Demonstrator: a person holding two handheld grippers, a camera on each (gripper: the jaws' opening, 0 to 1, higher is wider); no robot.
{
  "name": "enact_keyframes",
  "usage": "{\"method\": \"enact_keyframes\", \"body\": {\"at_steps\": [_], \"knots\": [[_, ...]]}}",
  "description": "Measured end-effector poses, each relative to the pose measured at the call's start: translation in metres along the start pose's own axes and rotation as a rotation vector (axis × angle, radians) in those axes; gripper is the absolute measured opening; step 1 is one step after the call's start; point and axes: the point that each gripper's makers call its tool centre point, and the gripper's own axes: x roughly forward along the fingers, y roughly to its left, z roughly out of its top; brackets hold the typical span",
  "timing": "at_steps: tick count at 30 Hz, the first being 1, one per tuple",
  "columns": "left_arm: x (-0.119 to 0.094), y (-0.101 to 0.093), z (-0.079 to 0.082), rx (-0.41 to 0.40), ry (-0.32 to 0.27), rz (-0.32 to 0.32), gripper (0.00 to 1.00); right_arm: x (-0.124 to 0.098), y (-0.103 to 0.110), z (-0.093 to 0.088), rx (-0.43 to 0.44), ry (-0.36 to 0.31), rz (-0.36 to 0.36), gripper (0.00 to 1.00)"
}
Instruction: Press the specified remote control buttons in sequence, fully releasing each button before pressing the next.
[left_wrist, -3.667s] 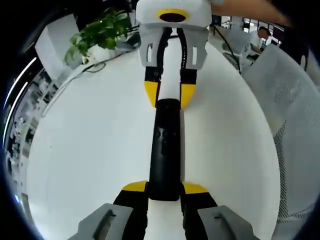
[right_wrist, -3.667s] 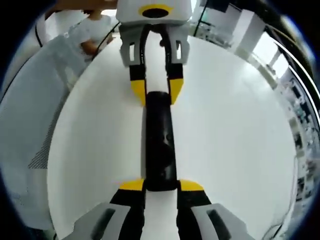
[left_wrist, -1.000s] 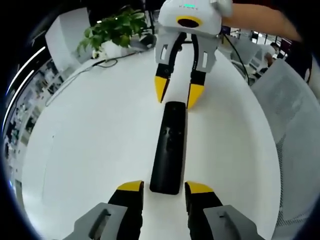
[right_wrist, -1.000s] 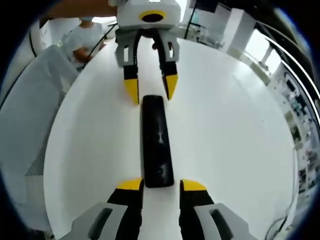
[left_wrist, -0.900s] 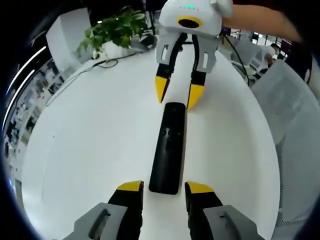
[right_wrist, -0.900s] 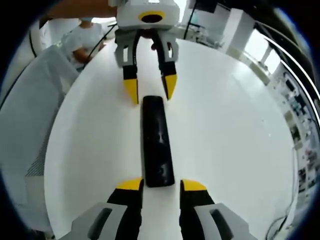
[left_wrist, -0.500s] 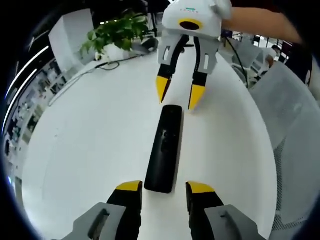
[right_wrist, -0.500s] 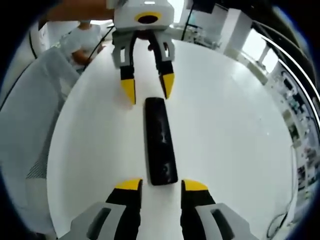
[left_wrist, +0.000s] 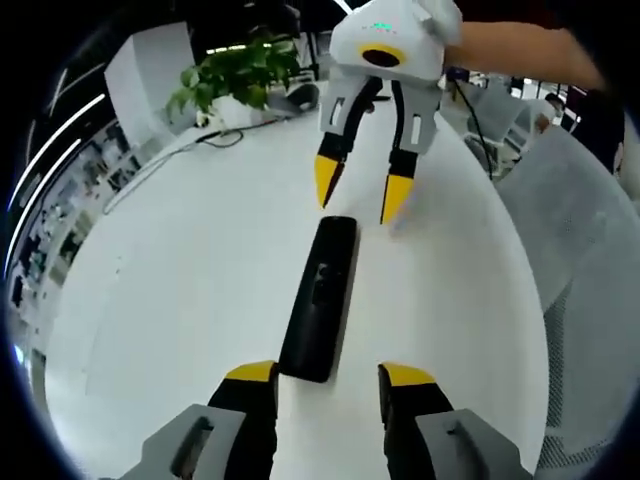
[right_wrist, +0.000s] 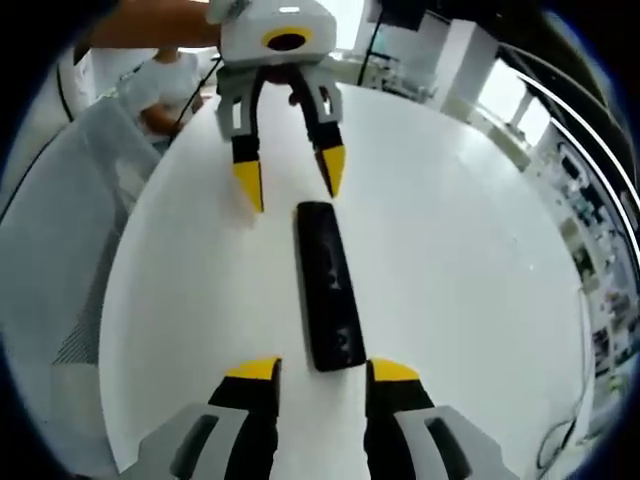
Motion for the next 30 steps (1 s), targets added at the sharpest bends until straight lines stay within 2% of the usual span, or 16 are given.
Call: {"method": "enact_keyframes", "body": {"at_steps": [9, 30], "knots": [[-0.004, -0.006, 0.002, -0.017, -0.029, 0.016, 0.46, -0.004, 0.004, 0.003, 0.023, -0.038, -0.027, 0.31], [-0.013, -0.02, 0.003, -0.064, -0.084, 0.052, 0.48, -0.013, 0.018, 0.008, 0.052, -0.094, -0.073, 0.35]]}}
